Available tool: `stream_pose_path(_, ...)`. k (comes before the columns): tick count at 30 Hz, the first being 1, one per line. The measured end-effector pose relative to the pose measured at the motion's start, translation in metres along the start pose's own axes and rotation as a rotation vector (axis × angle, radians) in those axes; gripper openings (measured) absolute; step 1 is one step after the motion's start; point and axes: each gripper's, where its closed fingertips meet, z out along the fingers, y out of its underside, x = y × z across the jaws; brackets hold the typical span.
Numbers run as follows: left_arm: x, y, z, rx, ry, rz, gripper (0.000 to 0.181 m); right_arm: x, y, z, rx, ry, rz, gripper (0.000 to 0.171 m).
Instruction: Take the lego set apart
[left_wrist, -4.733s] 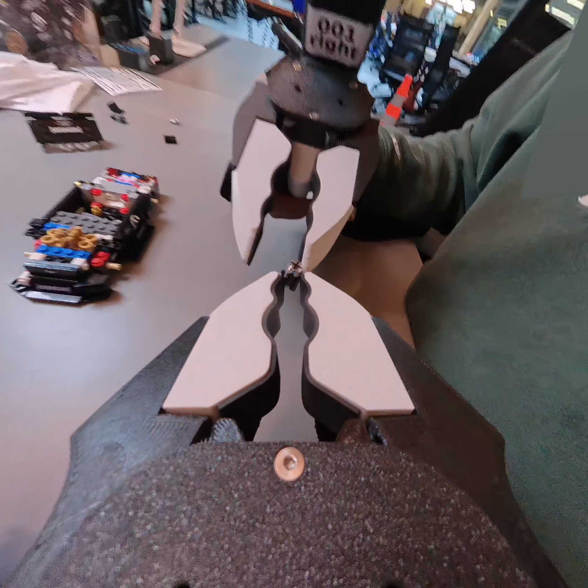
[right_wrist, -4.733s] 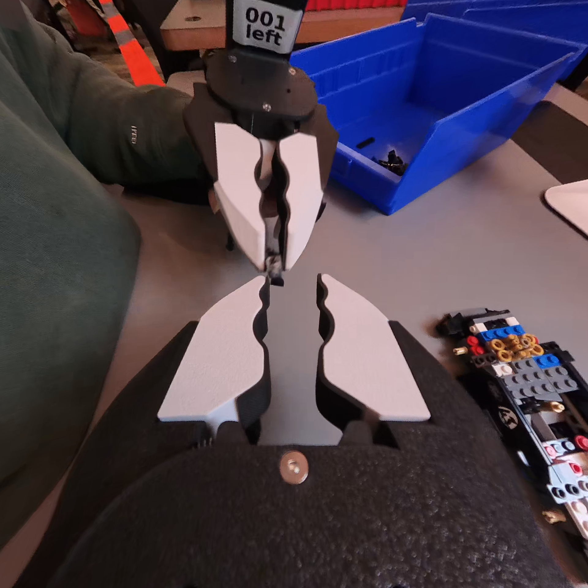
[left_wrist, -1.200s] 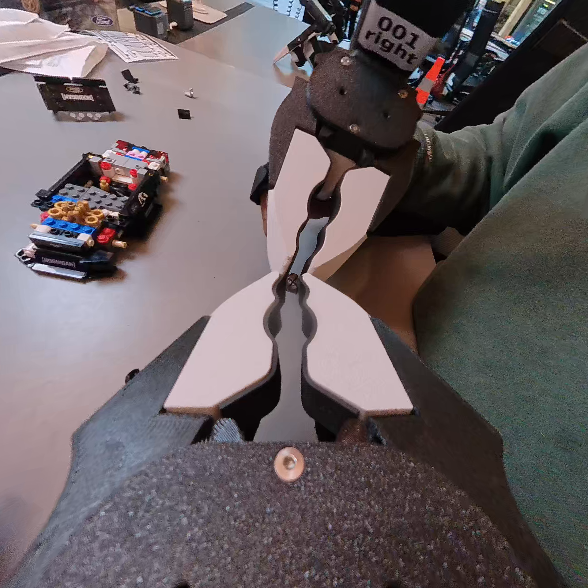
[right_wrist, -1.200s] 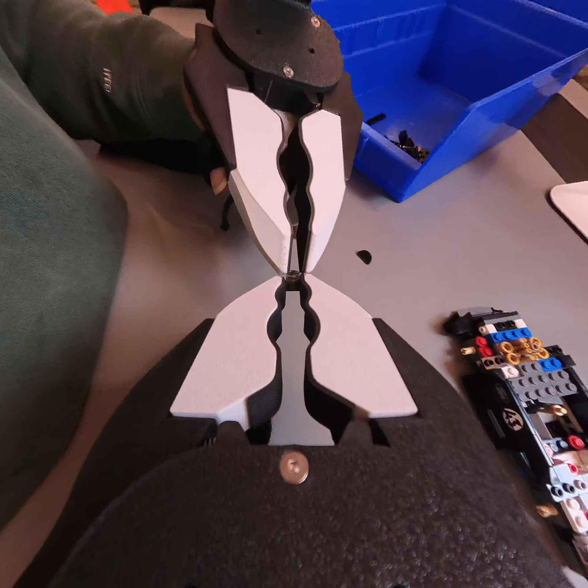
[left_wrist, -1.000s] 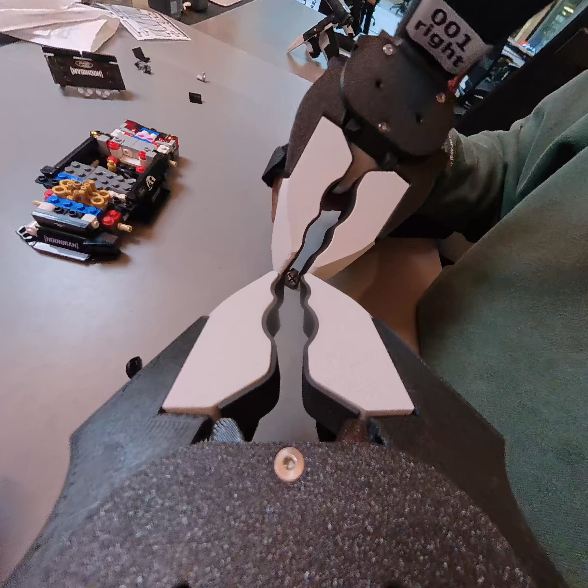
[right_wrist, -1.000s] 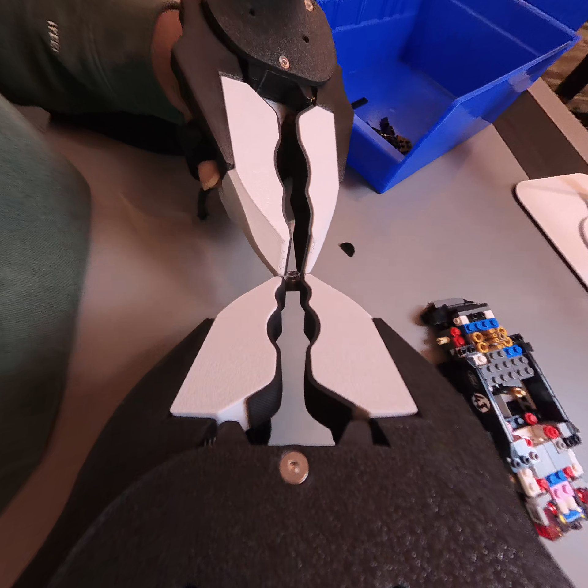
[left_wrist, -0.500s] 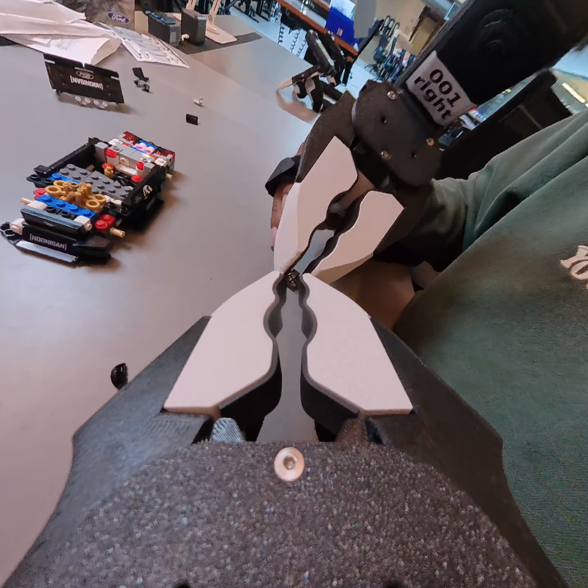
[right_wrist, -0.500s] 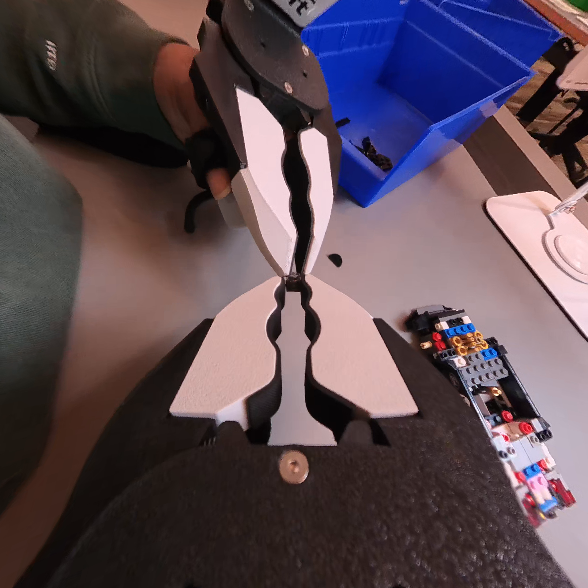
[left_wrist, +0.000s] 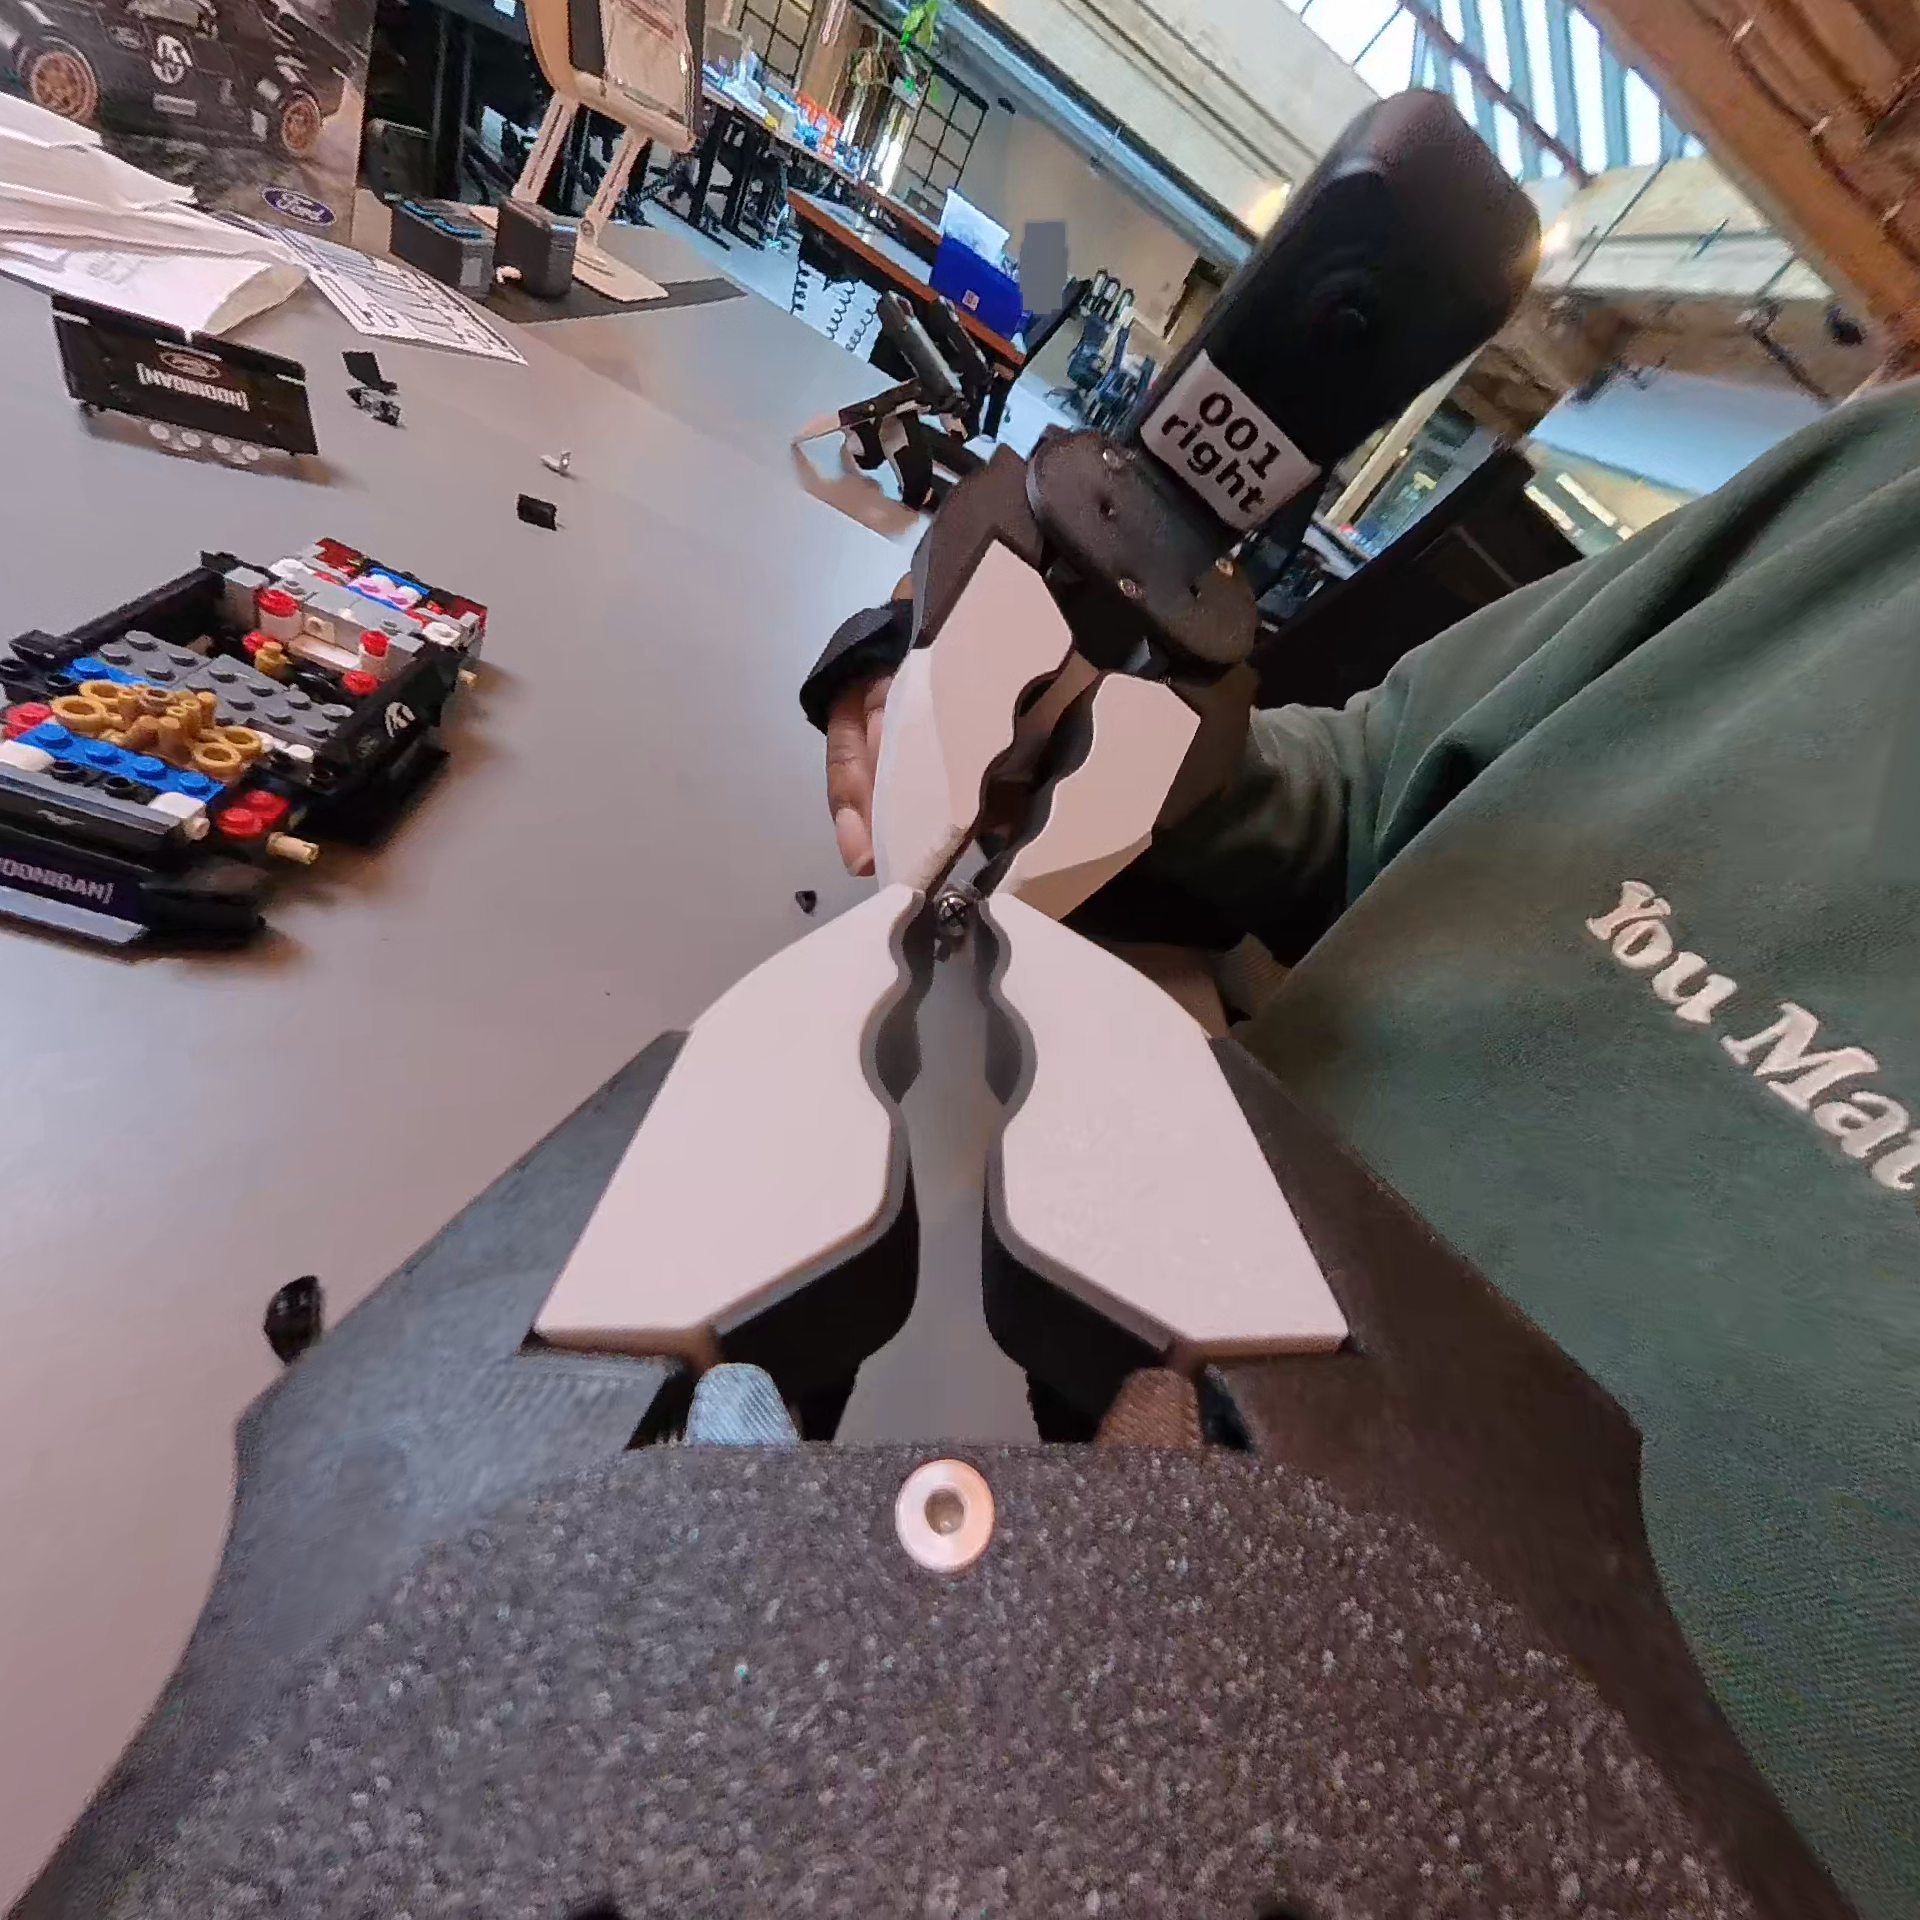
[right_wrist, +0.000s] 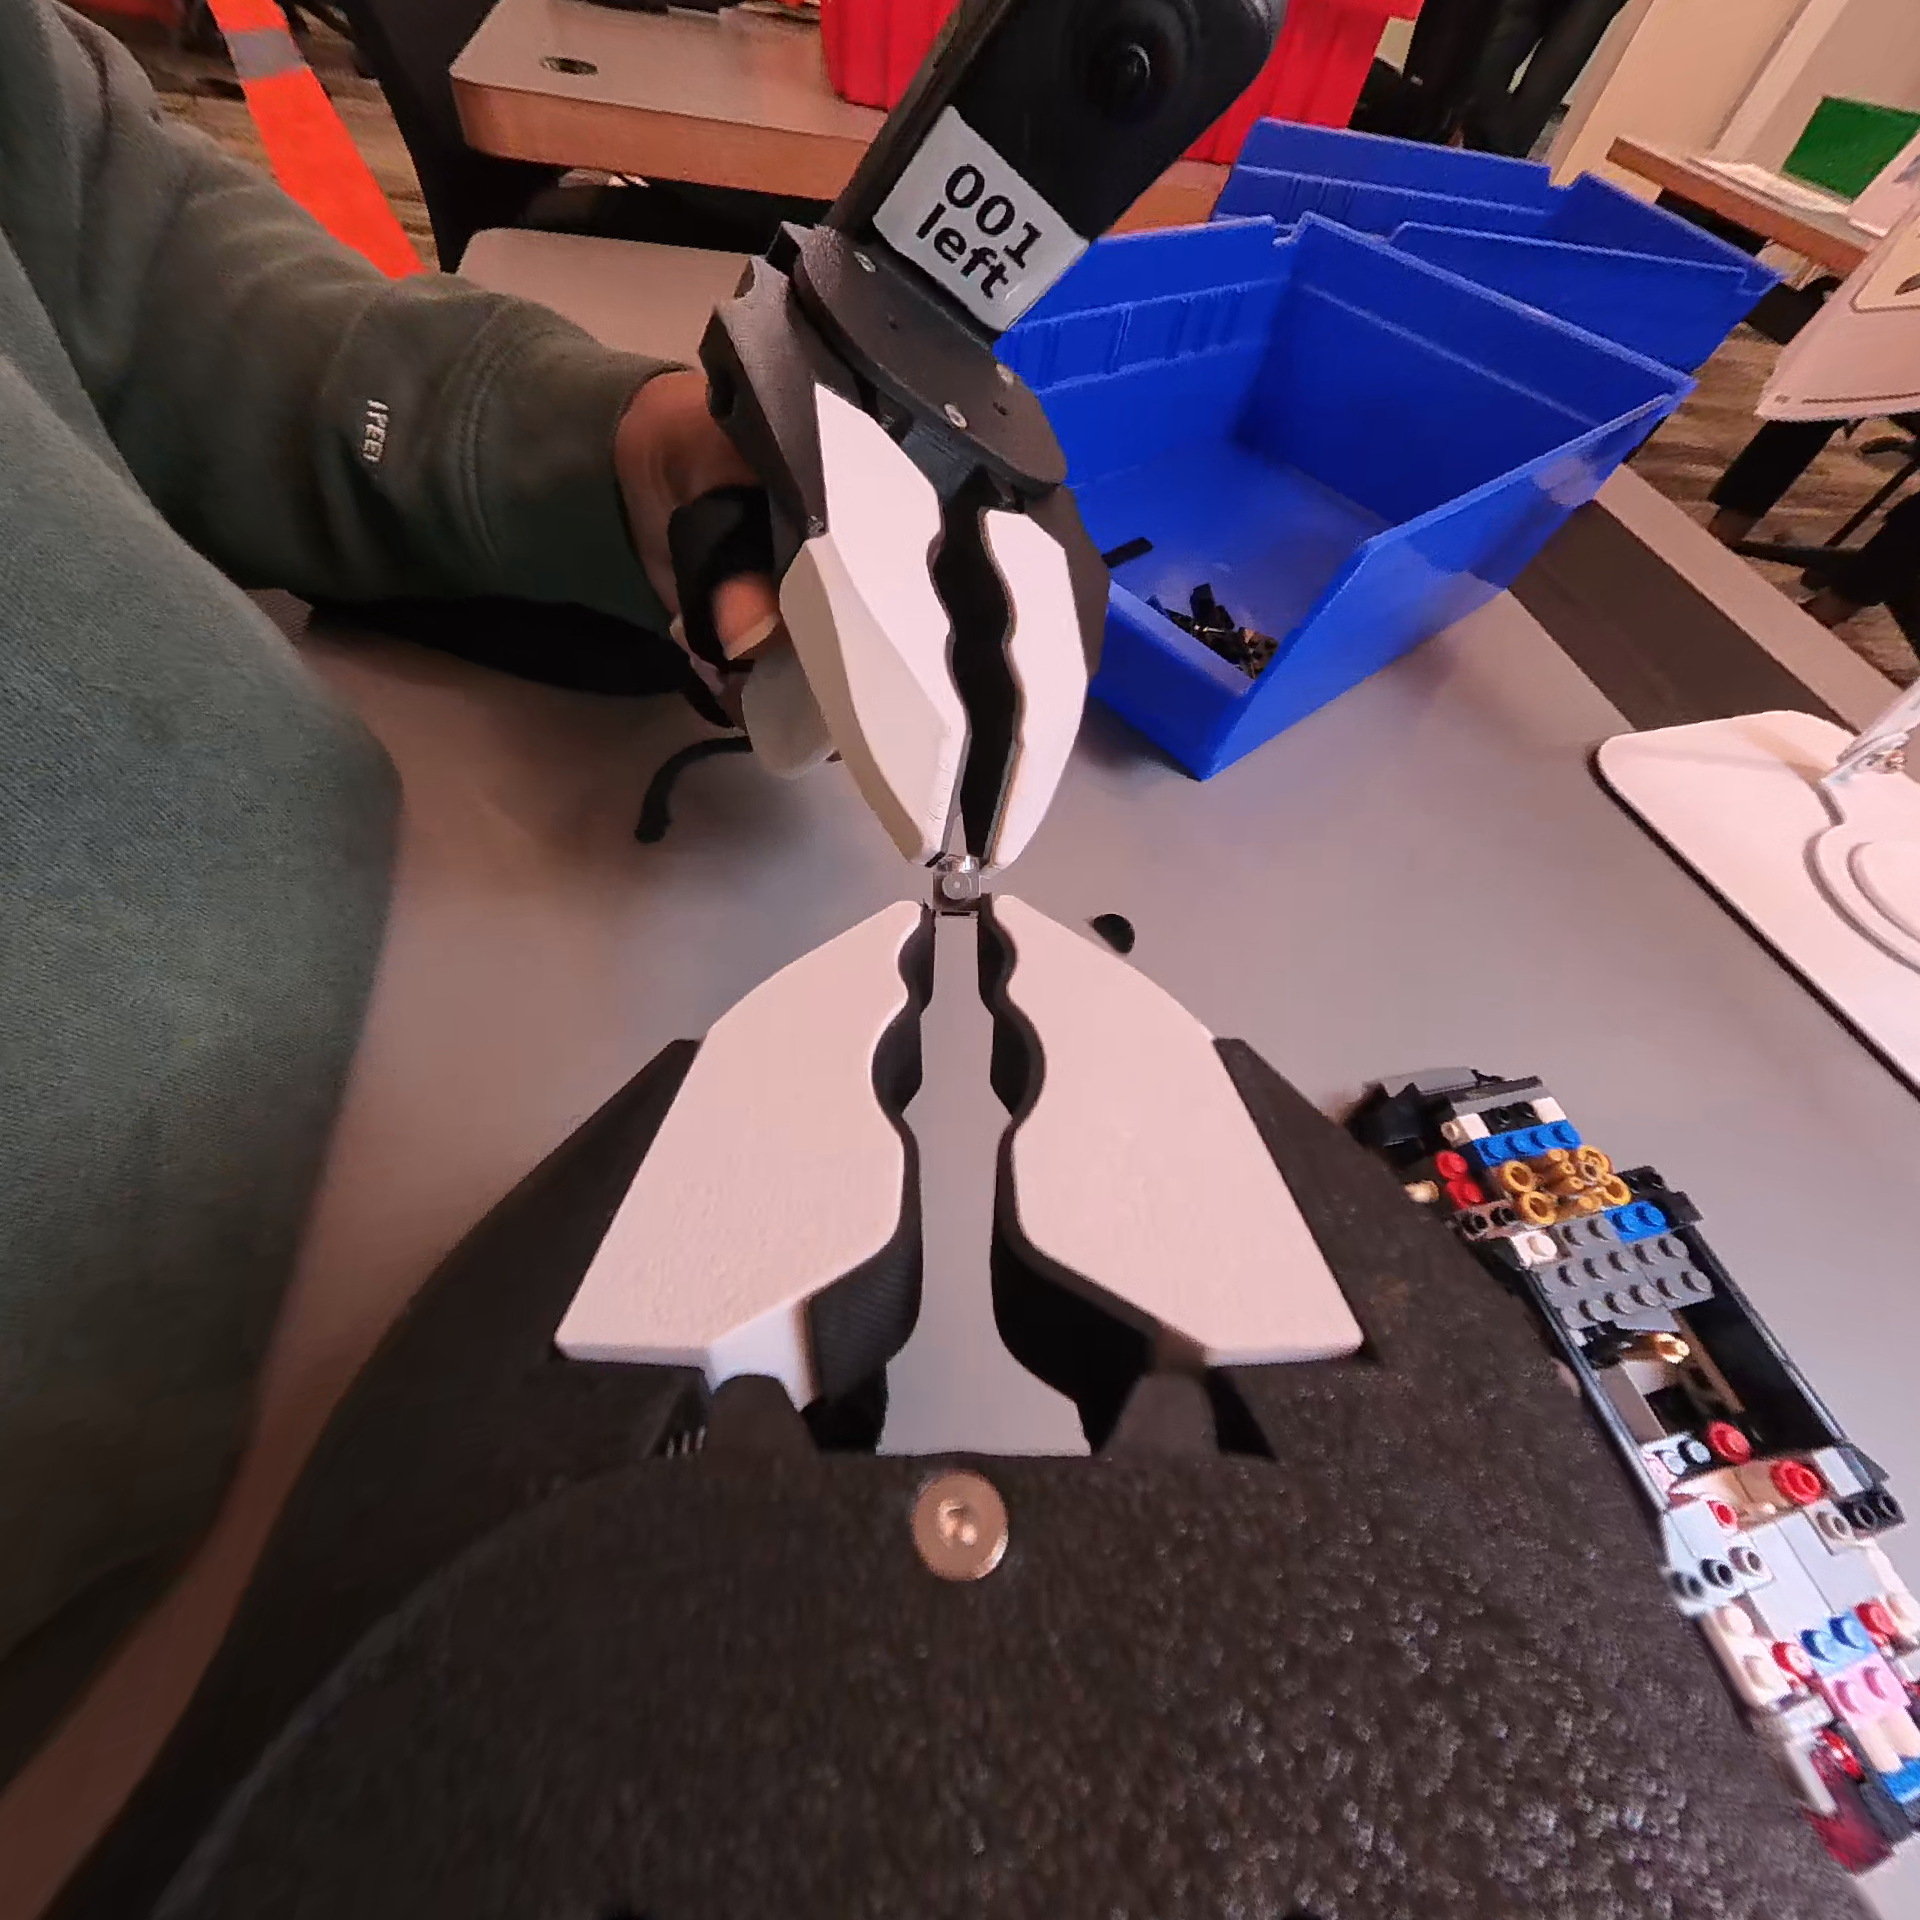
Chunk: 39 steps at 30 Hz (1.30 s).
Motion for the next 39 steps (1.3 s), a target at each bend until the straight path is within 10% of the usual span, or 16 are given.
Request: stream_pose_path(39,-0.037,0.005,-0.024,-0.081,-0.199,0.085,0.008,-0.013,0.038,0.008,-0.134,-0.140,0.034,0.008)
